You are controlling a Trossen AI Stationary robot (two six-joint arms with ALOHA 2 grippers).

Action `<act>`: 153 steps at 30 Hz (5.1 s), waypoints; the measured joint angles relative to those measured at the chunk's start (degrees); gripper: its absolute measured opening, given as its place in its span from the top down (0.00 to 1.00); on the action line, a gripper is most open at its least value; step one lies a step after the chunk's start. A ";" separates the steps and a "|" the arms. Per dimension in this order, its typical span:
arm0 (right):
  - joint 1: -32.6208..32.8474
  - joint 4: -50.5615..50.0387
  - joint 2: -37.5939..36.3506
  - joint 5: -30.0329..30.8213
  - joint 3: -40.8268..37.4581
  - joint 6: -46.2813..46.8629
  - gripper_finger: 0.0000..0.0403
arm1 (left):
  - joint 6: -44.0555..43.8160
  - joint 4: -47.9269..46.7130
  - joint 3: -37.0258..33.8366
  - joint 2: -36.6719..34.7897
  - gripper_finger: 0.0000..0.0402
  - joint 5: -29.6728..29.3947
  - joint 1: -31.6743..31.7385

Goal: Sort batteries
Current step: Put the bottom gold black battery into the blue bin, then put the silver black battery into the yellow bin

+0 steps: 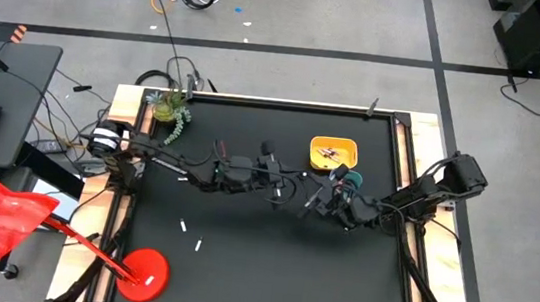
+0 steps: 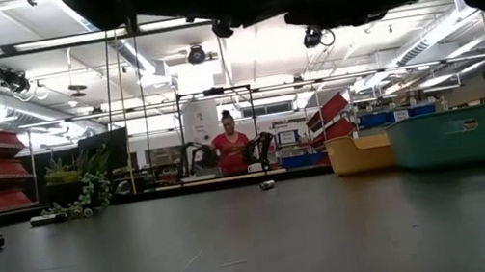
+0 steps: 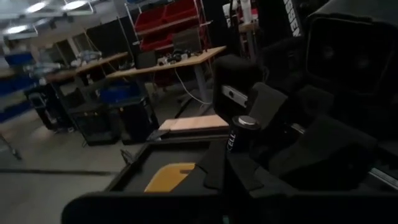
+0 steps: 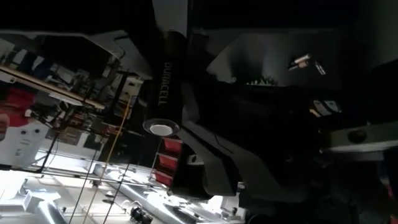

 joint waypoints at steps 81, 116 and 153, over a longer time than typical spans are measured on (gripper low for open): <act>-23.39 -148.21 -12.35 -54.57 33.57 47.47 0.87 | -2.67 -17.92 -17.23 -17.23 0.67 -2.05 -1.51; -12.75 -41.60 -9.98 -36.69 12.85 20.39 0.70 | -24.77 -100.25 -14.23 -31.31 0.67 5.89 -0.83; -12.85 -26.13 -3.17 -42.41 7.80 10.69 0.73 | -57.92 -84.17 -30.09 -30.19 0.67 3.40 0.61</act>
